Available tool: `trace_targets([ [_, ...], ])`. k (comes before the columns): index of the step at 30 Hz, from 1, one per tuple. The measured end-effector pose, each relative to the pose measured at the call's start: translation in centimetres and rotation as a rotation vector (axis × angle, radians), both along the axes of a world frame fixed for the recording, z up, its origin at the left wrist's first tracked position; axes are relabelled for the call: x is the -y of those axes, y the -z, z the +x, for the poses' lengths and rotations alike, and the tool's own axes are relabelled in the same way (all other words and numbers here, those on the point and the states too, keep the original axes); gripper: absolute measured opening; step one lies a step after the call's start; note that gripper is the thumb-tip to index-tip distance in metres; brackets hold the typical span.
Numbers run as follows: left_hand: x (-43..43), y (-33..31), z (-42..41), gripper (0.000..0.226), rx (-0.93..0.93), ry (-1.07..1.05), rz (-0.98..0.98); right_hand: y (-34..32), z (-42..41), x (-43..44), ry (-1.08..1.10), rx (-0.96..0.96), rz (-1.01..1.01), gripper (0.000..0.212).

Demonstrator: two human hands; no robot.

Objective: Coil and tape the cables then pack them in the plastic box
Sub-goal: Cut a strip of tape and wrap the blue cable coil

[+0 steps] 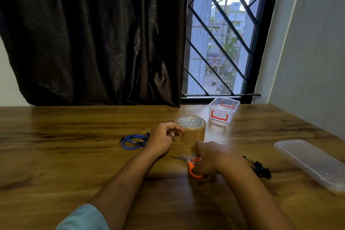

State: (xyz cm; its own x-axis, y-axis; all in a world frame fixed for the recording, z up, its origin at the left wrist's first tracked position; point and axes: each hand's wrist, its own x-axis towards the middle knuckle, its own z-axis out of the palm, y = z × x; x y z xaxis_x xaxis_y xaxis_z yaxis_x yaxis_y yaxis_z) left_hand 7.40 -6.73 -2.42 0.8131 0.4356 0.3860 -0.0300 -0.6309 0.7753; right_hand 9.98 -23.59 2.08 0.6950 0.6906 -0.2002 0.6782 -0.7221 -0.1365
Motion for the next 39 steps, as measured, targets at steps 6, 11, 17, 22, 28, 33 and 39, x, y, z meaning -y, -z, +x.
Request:
trace_targets([
  [6, 0.2, -0.1, -0.2, 0.038, 0.016, 0.027, -0.037, -1.0, 1.5, -0.9, -0.077, -0.328, -0.065, 0.029],
  [11, 0.5, 0.0, -0.4, 0.046, 0.057, 0.016, -0.027, -2.8, 4.6, -1.9, -0.156, -0.073, 0.176, 0.022],
  [17, 0.4, 0.5, -0.2, 0.049, 0.109, 0.014, -0.073, 0.3, 5.9, -4.0, -0.194, 0.199, 0.454, 0.036],
  [22, 0.0, 0.5, 0.1, 0.041, 0.143, 0.1, -0.188, 2.0, 7.0, -4.1, -0.182, 0.19, 0.497, 0.042],
  [28, 0.4, -0.4, -0.3, 0.044, 0.194, 0.209, -0.33, 0.9, 7.5, -1.7, -0.222, -0.1, 0.752, 0.042],
  [33, 0.8, -0.9, -0.4, 0.05, 0.251, 0.256, -0.412, 0.9, 7.5, -1.7, -0.25, -0.171, 0.874, 0.038],
  [39, 1.0, -1.3, -0.5, 0.049, 0.255, 0.25, -0.486, 1.5, 8.0, -2.1, -0.224, -0.043, 0.81, 0.035],
])
